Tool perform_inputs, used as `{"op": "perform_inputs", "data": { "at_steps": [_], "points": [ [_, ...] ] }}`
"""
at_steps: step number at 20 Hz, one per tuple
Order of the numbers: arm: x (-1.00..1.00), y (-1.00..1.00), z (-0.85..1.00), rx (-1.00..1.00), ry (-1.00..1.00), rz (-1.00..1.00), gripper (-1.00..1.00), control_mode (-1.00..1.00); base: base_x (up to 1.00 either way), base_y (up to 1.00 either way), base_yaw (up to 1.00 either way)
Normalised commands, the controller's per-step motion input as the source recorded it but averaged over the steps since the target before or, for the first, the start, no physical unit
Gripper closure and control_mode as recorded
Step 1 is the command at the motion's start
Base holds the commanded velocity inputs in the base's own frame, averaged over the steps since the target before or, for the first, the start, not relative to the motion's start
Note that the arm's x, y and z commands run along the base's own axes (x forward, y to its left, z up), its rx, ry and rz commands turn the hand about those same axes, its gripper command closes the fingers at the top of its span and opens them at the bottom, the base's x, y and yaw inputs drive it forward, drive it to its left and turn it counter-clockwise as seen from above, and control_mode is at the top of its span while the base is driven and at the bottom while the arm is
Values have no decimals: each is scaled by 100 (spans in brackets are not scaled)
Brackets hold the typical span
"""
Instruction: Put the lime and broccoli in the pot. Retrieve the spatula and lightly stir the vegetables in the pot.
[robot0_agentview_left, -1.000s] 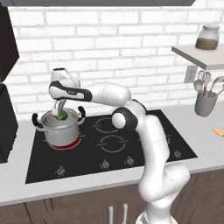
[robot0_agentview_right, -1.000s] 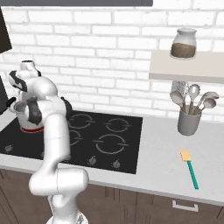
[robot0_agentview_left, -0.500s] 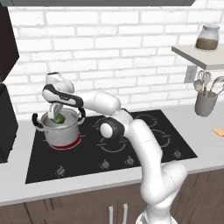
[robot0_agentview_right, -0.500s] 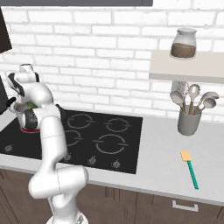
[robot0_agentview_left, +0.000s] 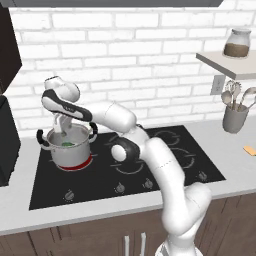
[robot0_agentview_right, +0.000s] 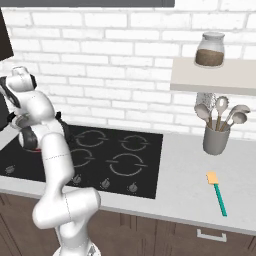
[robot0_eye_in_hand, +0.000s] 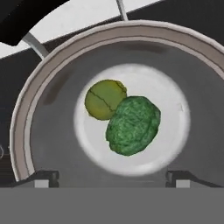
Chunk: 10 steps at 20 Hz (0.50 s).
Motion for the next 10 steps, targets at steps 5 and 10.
{"op": "perform_inputs", "data": {
  "at_steps": [5,10],
  "points": [
    [-100,-86,2,0,-27,0,-100,-100,0,0,0],
    [-100,-100,0,0,-28,1,-100,-100,0,0,0]
  ]
}}
